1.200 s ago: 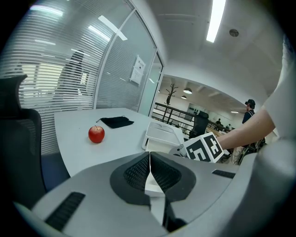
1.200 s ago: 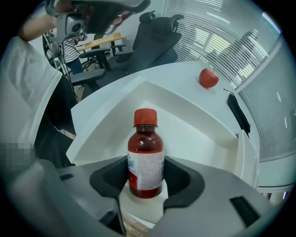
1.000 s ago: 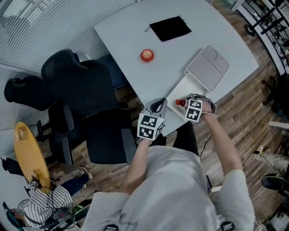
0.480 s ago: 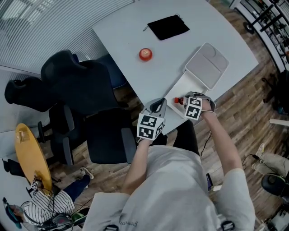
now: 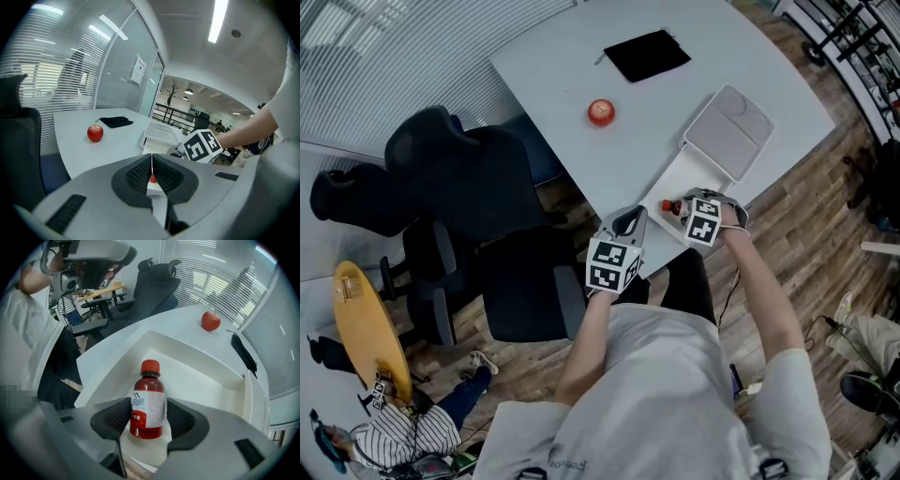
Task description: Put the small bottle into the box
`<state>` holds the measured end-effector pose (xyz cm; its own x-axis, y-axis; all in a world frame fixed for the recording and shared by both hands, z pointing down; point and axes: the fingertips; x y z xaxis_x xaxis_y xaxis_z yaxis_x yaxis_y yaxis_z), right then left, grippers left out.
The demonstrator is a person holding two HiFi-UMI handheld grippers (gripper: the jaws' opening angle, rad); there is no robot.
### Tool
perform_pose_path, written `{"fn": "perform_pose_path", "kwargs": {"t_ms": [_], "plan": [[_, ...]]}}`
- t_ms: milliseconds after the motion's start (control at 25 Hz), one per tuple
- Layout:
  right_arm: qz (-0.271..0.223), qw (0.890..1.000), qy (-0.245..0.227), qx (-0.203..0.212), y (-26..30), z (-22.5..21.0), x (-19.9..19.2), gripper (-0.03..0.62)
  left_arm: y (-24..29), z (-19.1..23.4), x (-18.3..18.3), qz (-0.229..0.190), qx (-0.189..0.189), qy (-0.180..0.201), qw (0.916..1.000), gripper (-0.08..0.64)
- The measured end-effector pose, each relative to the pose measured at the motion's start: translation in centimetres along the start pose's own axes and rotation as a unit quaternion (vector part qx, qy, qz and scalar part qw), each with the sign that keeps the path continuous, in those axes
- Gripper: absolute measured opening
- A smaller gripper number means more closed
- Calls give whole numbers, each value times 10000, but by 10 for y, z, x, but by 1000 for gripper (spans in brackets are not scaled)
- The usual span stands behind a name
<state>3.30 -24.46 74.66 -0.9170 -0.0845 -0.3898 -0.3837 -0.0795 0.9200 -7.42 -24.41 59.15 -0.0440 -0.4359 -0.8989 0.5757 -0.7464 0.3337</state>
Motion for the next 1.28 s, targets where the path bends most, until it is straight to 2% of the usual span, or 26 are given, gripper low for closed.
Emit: {"fn": "perform_pose_path", "kwargs": {"t_ms": [200,360,760,960,1280], "plan": [[-91,9998,170,-35,-5,-2,-2,244,-2,-1,1,25,13,137,9999,29],[-178,9996,239,28,-10,2,1,244,-8,7,6,-53,179,82,9998,29],[-798,9929,869,-148,-58,3,-6,244,-15,-10,18,-234,531,-42,9983,29],[-1695,9719,1547,-526,-86,3,6,244,-22,-24,14,-222,629,-24,9978,29],[-2432,9420,2069,-1031,-128,18,9,244,-31,-50,12,-173,692,87,9974,29]]}}
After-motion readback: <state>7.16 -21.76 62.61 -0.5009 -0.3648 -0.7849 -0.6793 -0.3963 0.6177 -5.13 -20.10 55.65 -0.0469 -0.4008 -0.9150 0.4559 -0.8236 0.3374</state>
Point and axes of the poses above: the fingertips, and each gripper's own axes: y forward along the fingers, z to its left, x out of its top, and after that the axes turned 11 degrees about -z, right-handed
